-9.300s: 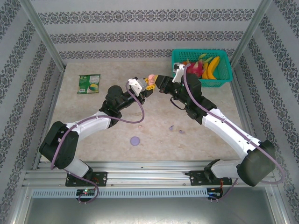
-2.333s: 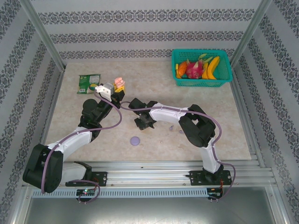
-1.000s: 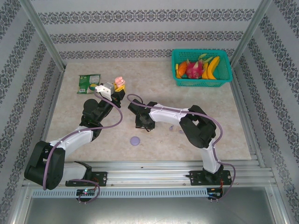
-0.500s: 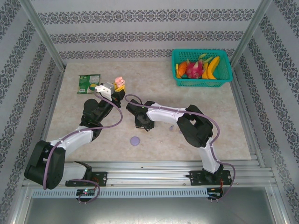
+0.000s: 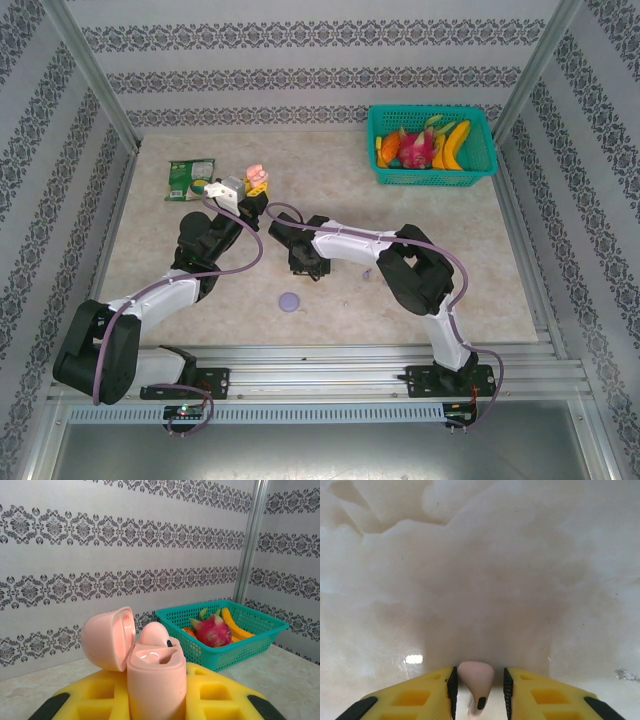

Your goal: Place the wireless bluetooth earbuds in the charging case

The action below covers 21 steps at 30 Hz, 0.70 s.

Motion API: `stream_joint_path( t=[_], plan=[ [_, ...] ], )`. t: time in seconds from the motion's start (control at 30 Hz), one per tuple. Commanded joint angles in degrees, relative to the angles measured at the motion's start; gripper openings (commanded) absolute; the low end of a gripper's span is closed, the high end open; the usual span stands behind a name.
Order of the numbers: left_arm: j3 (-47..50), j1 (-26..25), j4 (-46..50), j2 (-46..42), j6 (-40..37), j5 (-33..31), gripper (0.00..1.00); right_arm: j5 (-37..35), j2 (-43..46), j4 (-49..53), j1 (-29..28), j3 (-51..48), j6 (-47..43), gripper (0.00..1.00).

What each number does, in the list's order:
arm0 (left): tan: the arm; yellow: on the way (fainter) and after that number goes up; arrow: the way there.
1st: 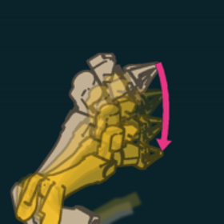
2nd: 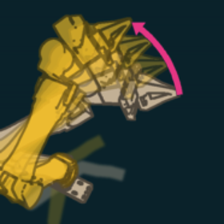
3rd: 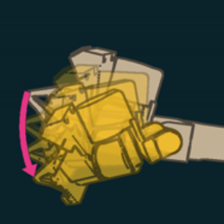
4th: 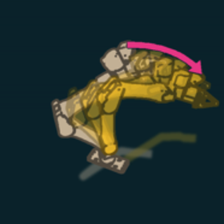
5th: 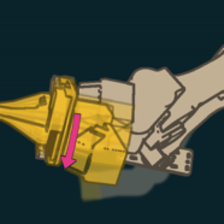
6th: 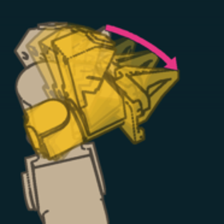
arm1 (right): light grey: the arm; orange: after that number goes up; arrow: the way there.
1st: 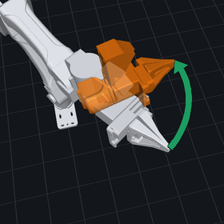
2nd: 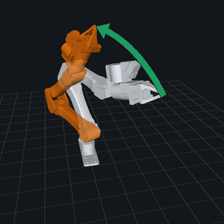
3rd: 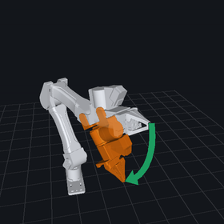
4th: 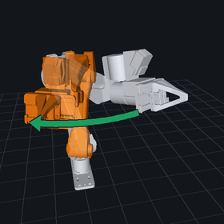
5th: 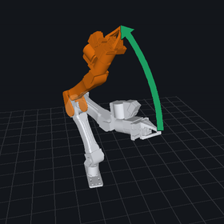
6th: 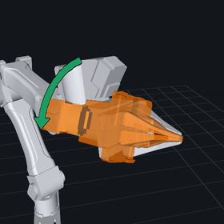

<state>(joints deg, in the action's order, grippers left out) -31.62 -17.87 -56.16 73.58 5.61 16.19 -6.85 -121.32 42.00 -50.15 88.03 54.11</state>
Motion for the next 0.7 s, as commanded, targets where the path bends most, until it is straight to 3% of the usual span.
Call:
stream_joint_path(
  t=[0.0, 0.67],
  plan=[
    [-0.82, 0.58, -3.42, 0.03, 1.10, 0.32, 0.00, -2.42, -2.23, -1.92, -0.11, 1.16, -0.50, 0.32],
    [-1.55, 0.60, -2.47, 0.41, 1.48, 1.01, 0.00, -2.88, 2.22, -6.01, 0.40, -3.04, -3.89, 0.22]
  ],
)
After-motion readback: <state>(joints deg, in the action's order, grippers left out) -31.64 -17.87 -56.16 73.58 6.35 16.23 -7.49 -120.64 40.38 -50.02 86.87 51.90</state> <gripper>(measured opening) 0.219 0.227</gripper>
